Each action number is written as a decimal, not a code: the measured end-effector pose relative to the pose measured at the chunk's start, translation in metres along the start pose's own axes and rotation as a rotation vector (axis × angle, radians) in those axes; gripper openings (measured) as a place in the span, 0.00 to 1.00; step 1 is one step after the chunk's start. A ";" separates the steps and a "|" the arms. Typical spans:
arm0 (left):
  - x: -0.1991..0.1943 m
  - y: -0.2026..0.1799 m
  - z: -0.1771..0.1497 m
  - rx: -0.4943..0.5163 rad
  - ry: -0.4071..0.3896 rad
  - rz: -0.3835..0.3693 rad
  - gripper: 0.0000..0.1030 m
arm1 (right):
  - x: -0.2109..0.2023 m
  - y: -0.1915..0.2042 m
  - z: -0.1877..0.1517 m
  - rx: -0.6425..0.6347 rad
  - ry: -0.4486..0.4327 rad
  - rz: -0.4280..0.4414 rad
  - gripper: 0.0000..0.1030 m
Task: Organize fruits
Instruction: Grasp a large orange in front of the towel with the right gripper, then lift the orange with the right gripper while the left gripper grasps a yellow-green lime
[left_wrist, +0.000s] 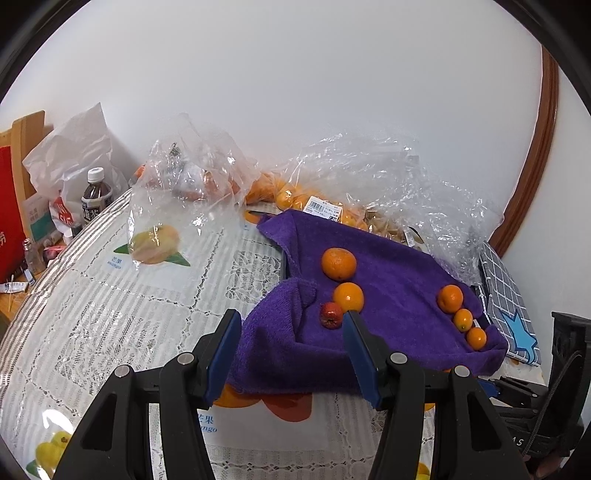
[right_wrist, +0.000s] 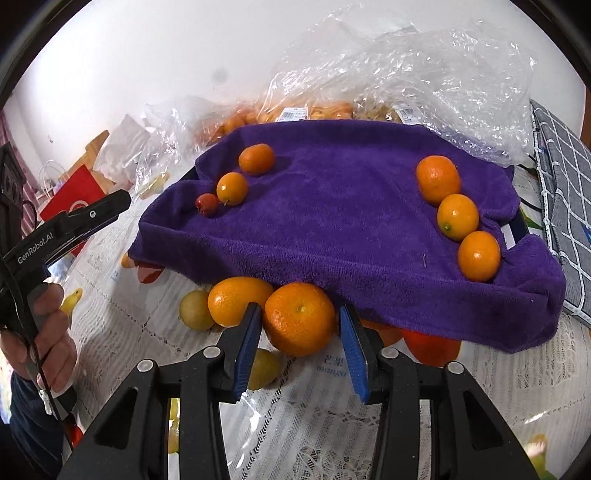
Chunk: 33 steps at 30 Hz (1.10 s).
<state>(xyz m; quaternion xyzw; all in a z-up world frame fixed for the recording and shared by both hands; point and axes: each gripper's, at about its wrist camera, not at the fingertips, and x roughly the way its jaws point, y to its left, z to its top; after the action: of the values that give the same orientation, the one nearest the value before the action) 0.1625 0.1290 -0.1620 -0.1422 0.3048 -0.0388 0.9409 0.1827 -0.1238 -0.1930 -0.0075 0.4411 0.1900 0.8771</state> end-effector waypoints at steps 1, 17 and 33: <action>0.001 0.000 0.000 -0.001 0.003 0.000 0.53 | 0.000 0.001 0.000 -0.003 -0.002 -0.005 0.39; 0.005 -0.018 -0.011 0.080 0.069 -0.068 0.53 | -0.042 -0.021 -0.022 0.047 -0.063 -0.077 0.38; 0.025 -0.066 -0.041 0.186 0.262 -0.301 0.52 | -0.079 -0.054 -0.052 0.090 -0.099 -0.155 0.38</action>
<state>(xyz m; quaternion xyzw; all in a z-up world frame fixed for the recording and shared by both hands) 0.1602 0.0520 -0.1885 -0.0926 0.3951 -0.2248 0.8859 0.1182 -0.2095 -0.1722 0.0074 0.4033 0.1017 0.9094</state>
